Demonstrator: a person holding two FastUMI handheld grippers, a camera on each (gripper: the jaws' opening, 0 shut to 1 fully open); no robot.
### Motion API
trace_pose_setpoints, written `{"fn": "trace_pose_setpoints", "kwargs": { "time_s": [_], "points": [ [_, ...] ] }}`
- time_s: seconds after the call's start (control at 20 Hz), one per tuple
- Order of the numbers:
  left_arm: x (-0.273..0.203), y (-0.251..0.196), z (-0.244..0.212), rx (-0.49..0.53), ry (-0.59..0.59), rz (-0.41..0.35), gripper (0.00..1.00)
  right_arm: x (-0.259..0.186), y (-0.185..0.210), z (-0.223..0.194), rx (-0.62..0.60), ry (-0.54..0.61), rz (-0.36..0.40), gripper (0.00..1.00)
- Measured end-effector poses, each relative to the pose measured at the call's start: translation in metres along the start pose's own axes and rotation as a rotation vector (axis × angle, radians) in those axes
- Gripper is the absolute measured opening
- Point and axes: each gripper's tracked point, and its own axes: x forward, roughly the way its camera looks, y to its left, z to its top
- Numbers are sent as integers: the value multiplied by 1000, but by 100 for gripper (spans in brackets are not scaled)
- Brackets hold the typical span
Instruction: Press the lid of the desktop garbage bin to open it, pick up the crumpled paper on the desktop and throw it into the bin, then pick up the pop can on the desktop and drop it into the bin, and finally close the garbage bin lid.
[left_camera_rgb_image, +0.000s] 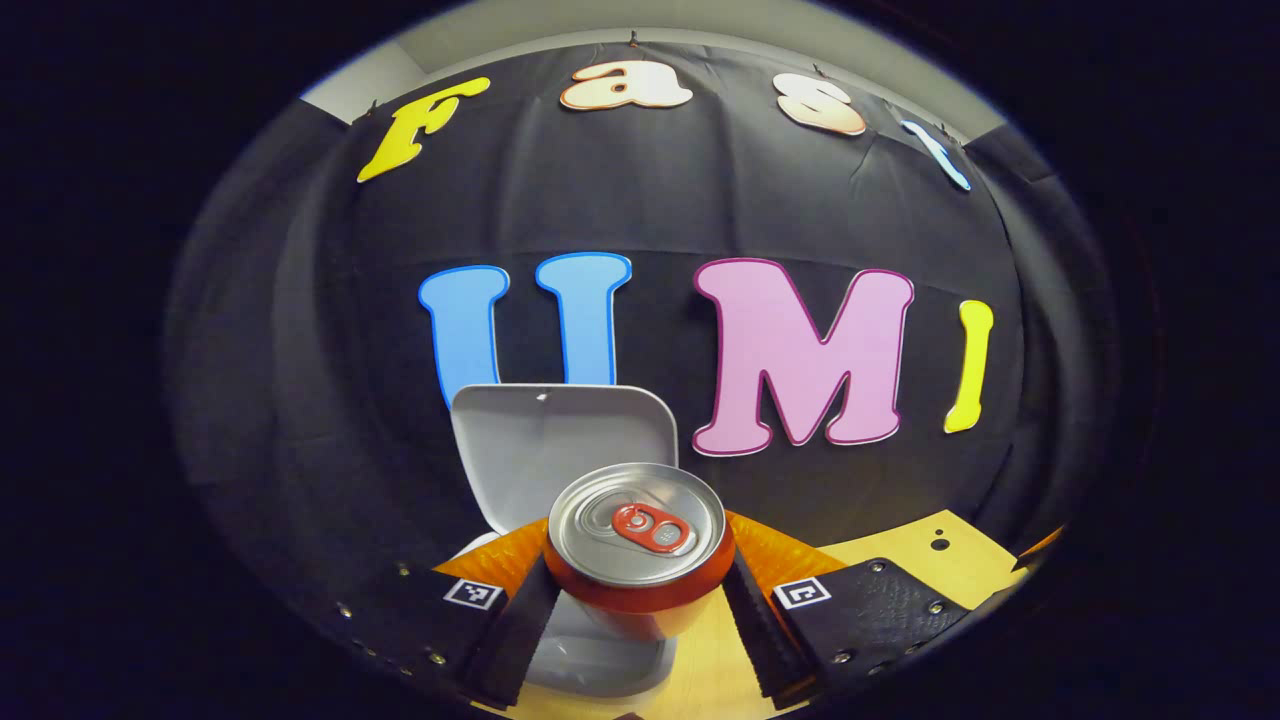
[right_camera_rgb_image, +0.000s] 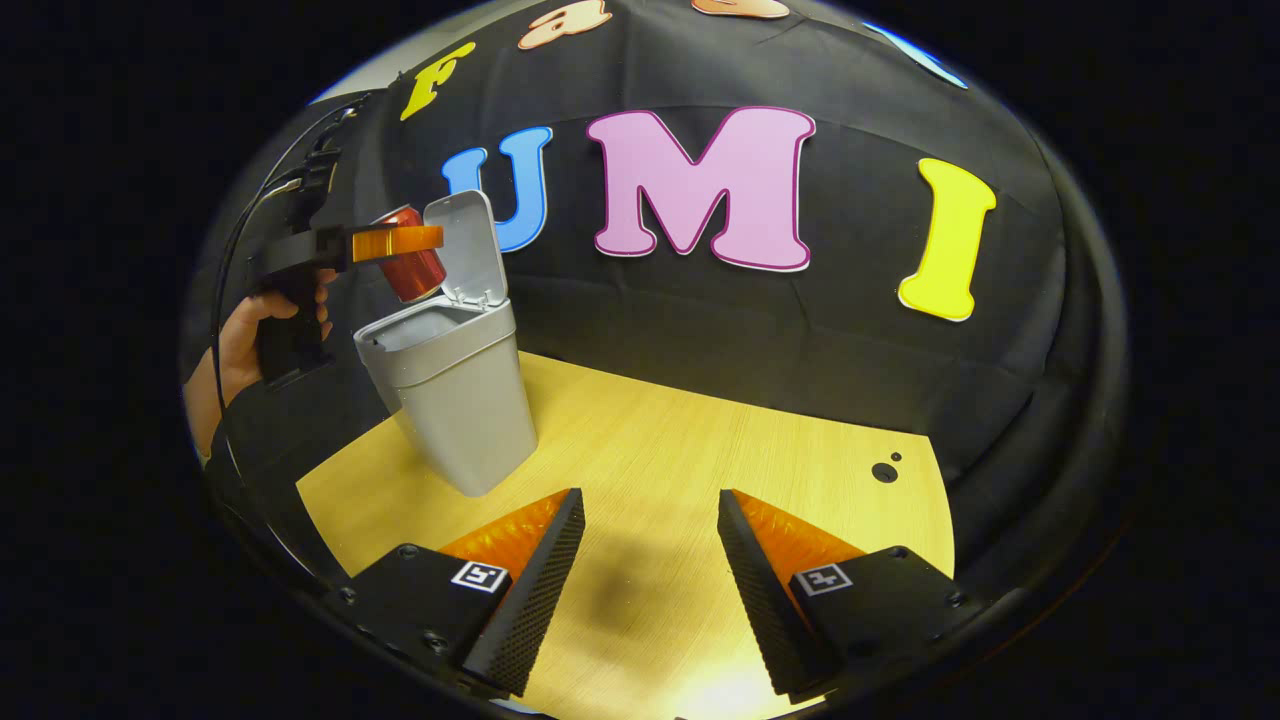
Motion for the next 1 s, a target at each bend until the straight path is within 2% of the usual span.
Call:
{"fn": "trace_pose_setpoints", "kwargs": {
  "time_s": [0.25,0.45,0.55,0.7,1.0],
  "points": [
    [6,33,-25,-21,38,47,83,2,10,0,-18,5,11,88],
    [18,57,-101,-49,233,114,85,2,12,-4,-21,18,11,88],
    [19,64,-101,-91,221,116,86,3,12,-3,-18,19,10,88],
    [21,74,-97,-66,191,145,85,4,13,-4,-14,26,7,88],
    [23,68,-91,-64,175,118,85,8,19,0,-19,22,14,88]
  ]
}}
